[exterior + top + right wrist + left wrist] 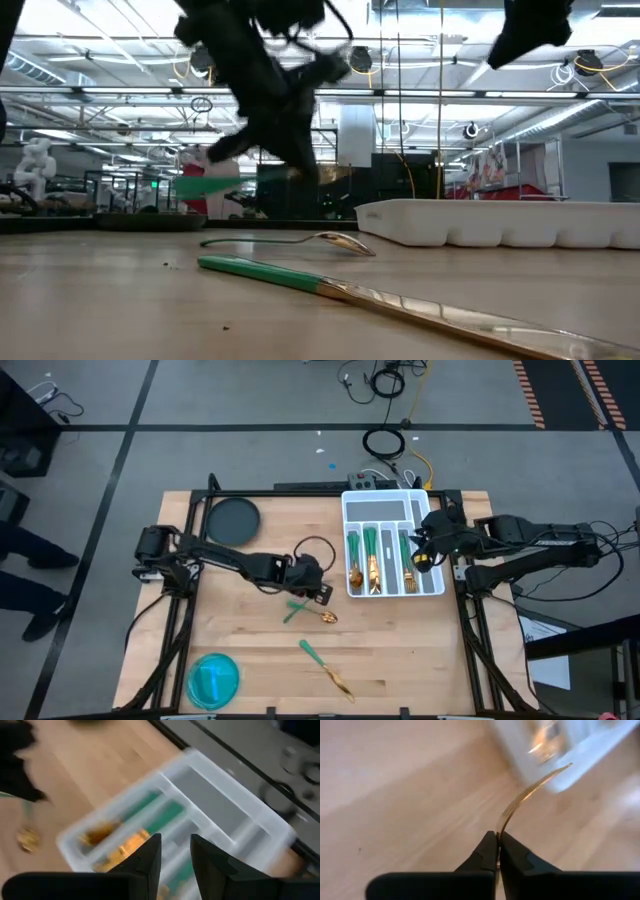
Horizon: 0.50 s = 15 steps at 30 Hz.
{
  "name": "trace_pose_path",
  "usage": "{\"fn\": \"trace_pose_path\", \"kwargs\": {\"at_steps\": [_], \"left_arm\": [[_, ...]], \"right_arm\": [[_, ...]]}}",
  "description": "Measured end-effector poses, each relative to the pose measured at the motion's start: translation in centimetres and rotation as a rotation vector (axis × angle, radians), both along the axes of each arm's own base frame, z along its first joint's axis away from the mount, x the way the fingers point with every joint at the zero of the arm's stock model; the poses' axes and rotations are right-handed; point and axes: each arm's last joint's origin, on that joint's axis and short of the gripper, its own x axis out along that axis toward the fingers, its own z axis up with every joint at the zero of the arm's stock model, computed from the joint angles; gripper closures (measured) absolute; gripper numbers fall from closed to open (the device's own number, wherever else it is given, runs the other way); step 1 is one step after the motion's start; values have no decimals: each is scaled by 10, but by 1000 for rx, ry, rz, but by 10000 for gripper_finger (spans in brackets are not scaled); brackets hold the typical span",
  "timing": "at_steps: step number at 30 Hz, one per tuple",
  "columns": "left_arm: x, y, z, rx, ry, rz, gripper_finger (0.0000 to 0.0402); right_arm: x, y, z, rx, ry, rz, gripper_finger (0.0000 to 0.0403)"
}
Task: Sort silverware
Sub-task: Put the green fork on the silverware tray with the other green forks
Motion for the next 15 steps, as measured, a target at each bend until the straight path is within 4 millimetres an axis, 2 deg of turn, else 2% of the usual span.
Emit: {"fn": "trace_pose_path", "kwargs": {"at_steps": [3,11,15], "left_arm": [[2,5,33,74,-110,12,396],[-13,22,117,330,-444,70,396],[-10,26,138,365,-627,41,396]], "right_arm": [[4,2,-1,-8,-135,50,304],[7,4,-23,11,-514,87,304],[18,7,-29,19,-640,192,304]]}}
